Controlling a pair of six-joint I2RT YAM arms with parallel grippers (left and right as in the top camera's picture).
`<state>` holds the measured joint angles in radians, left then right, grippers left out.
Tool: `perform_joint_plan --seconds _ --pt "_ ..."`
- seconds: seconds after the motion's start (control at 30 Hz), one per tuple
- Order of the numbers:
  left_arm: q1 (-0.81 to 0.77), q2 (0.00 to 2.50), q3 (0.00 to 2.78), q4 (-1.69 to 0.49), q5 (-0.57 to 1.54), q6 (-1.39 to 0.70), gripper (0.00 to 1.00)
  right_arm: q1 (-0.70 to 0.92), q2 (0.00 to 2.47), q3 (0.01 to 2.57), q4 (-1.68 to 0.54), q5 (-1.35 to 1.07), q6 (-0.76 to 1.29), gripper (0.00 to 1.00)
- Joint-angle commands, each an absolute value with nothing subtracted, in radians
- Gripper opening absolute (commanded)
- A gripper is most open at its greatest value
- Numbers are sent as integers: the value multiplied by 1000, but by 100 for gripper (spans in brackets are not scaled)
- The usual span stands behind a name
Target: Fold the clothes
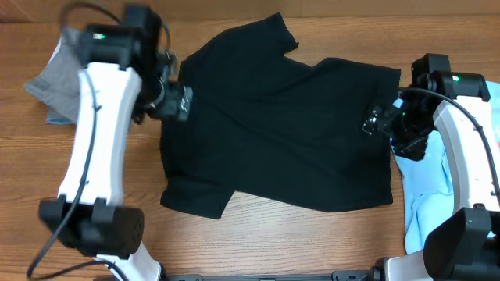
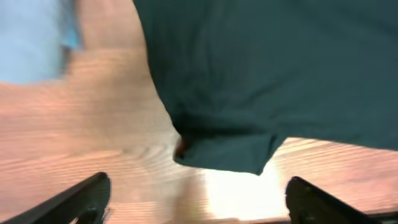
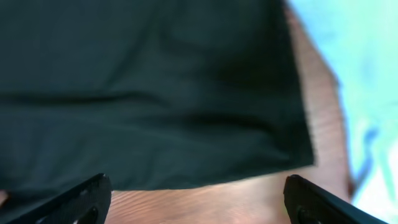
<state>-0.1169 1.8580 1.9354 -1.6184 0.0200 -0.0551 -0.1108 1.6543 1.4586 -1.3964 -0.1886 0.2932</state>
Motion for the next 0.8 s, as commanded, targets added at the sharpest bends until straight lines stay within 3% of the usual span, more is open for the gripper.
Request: perform_joint_plan --seconds 0.0,0.07,0.3,0.43,0.5,0.53,0.57,0.6,0.77 --pt "-108 1893 1746 -1554 54 -105 85 -113 1654 1458 -1376 -290 250 92" --pt "-108 1898 1632 -1489 65 -105 81 -113 1654 1458 -1373 -290 250 92" --pt "-80 1898 1295 -1261 64 -136 82 -113 1654 1458 -1375 -290 239 92" --pt "-44 1898 1181 -1166 81 -167 61 -113 1654 1458 -1375 -290 238 92" --pt "-29 1898 1149 -1137 93 -167 46 -113 1654 1458 -1374 -290 239 92" --pt "-20 1898 1140 -1127 95 -167 33 -113 1654 1458 -1373 -290 239 92" --pt "-10 1898 1135 -1124 99 -167 15 -113 1654 1458 -1371 -290 239 92" --pt "-1 1898 1135 -1125 101 -178 4 -113 1654 1458 -1369 -290 239 92" --pt "81 1898 1155 -1182 105 -207 4 -113 1654 1441 -1347 -252 278 93"
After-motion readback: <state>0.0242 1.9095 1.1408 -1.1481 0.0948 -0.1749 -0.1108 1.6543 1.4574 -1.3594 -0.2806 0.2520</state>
